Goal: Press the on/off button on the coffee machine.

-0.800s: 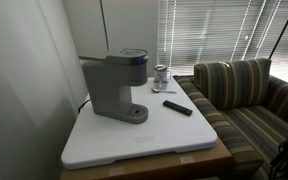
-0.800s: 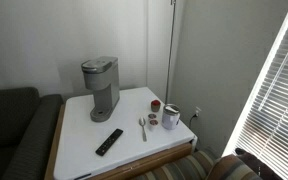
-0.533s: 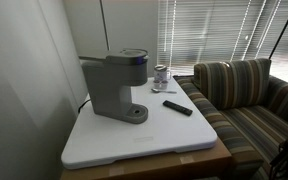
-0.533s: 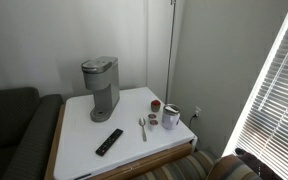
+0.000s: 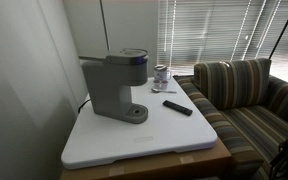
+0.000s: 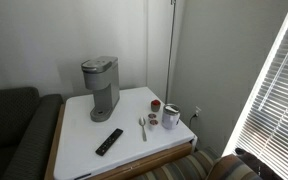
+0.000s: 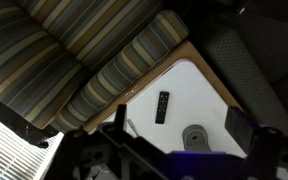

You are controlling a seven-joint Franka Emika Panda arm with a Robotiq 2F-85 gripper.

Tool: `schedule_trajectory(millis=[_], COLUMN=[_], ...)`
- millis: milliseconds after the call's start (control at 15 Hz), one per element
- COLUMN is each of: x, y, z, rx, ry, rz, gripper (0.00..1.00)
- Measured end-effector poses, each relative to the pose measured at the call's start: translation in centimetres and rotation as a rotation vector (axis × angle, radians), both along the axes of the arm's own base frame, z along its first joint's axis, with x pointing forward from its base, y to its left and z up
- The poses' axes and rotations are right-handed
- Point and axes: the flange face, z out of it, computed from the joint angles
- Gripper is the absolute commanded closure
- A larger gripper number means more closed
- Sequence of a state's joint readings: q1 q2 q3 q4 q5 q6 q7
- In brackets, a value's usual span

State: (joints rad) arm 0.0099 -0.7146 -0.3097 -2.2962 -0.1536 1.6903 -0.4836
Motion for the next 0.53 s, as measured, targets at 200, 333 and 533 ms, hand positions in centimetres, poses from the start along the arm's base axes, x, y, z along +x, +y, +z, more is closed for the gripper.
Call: schedule_trajectory(millis=[200, 333, 533], x=[3.6, 6.2, 10.3], y=[1.2, 2.1, 4.0], z=[0.4, 0.5, 0.0], rx=[0.008, 0.021, 0.054], ry=[0.018, 0.031, 0.052], rz=[0.062, 0.097, 0.149], gripper=[0.0, 0.0, 0.0])
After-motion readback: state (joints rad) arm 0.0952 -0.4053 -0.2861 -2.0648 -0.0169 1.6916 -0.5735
